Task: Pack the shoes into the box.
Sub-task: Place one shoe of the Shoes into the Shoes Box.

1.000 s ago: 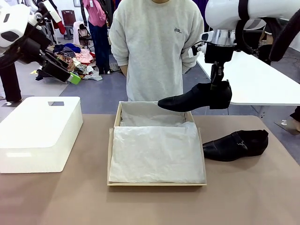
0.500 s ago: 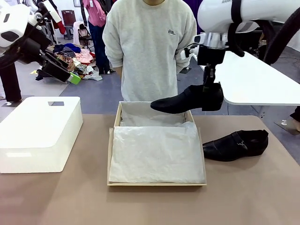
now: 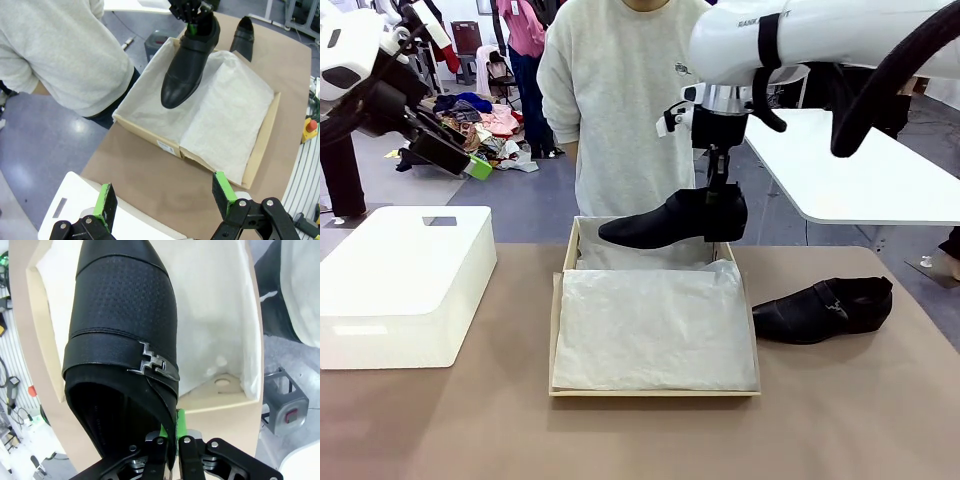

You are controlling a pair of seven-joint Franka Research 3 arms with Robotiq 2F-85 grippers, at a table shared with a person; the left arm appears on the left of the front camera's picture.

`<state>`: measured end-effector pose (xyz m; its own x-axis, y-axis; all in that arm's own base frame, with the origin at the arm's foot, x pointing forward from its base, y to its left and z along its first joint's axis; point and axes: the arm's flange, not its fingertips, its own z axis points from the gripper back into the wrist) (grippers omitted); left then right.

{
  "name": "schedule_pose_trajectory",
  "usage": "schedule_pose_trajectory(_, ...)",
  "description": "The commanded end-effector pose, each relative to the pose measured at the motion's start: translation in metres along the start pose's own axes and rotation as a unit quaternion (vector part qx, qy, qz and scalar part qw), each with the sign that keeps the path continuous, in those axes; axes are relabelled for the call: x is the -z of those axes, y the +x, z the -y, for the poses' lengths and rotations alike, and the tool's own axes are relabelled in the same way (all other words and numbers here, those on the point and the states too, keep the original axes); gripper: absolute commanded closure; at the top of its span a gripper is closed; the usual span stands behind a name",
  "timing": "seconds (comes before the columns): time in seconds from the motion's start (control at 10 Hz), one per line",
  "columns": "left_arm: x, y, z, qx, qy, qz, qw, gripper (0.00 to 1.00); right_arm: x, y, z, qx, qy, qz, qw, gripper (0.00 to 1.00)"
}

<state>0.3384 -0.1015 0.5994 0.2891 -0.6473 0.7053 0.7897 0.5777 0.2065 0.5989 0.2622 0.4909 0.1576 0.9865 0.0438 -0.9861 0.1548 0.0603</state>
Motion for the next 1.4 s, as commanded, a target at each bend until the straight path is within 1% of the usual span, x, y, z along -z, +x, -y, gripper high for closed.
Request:
schedule_pose_trajectory(0.0,0.0,0.0,0.0,0.001,-0.005,0.002,1.0,0.0,0.003,0.014,0.009,0.009,-0.011,-0.004,1.0,1.0)
schedule_pose_trajectory(0.2,0.0,0.0,0.0,0.001,-0.005,0.002,1.0,0.0,0.014,0.02,0.009,0.013,-0.019,0.007,1.0,1.0)
schedule_pose_trajectory(0.4,0.0,0.0,0.0,0.001,-0.005,0.002,1.0,0.0,0.023,0.023,0.011,0.022,-0.014,0.019,0.999,1.0)
schedule_pose_trajectory(0.7,0.0,0.0,0.0,0.001,-0.005,0.002,1.0,0.0,0.039,0.027,0.014,0.024,-0.01,0.022,0.999,1.0)
schedule_pose_trajectory(1.0,0.0,0.0,0.0,0.001,-0.005,0.002,1.0,0.0,0.057,0.029,0.012,0.031,-0.035,0.027,0.999,1.0)
schedule_pose_trajectory(1.3,0.0,0.0,0.0,0.001,-0.005,0.002,1.0,0.0,0.075,0.029,0.015,0.023,-0.024,0.021,0.999,1.0)
